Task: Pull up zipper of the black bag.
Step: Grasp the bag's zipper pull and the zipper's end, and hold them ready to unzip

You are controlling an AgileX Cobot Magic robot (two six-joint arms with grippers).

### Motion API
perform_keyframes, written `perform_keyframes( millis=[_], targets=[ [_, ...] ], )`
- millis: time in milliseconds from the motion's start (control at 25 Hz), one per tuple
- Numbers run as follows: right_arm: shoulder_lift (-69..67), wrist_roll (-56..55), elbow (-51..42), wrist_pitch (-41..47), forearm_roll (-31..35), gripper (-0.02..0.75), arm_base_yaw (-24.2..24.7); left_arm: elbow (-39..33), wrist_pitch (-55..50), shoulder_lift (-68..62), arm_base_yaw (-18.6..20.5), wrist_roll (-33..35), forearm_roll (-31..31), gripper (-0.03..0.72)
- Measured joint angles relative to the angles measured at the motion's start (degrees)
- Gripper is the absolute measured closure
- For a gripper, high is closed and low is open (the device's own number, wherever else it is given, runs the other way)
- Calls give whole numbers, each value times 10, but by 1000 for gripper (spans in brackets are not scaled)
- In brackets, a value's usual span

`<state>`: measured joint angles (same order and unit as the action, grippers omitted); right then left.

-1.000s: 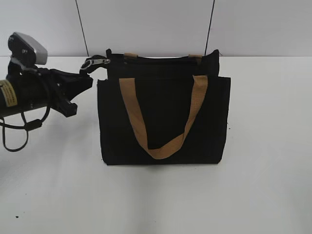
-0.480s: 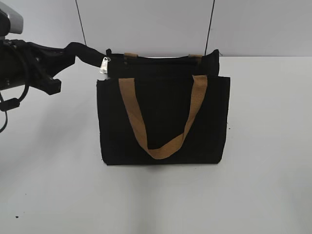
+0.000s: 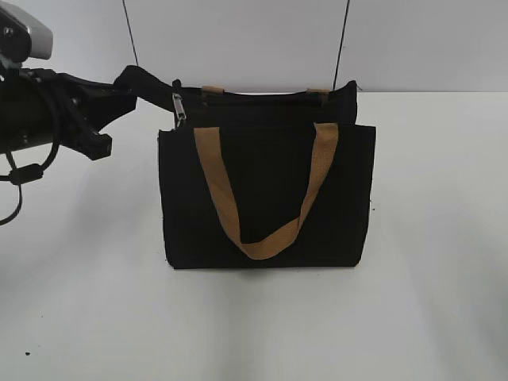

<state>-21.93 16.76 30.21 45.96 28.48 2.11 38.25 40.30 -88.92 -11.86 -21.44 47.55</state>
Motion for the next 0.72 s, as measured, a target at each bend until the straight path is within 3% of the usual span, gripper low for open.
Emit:
perform_keyframes(
  millis=[200, 440, 560, 720],
  targets=[
    [-175, 62, 67, -6, 60, 257, 0, 10, -16, 0, 0, -2, -7, 656],
    [-353, 69, 181, -2, 72, 257, -8, 45, -68, 0, 0, -2, -9, 656],
    [-412, 57, 238, -2, 72, 257, -57, 52, -72, 0, 0, -2, -3, 656],
    [-501, -22, 315, -3, 45, 257, -162, 52, -73, 0, 0, -2, 0, 656]
  ],
)
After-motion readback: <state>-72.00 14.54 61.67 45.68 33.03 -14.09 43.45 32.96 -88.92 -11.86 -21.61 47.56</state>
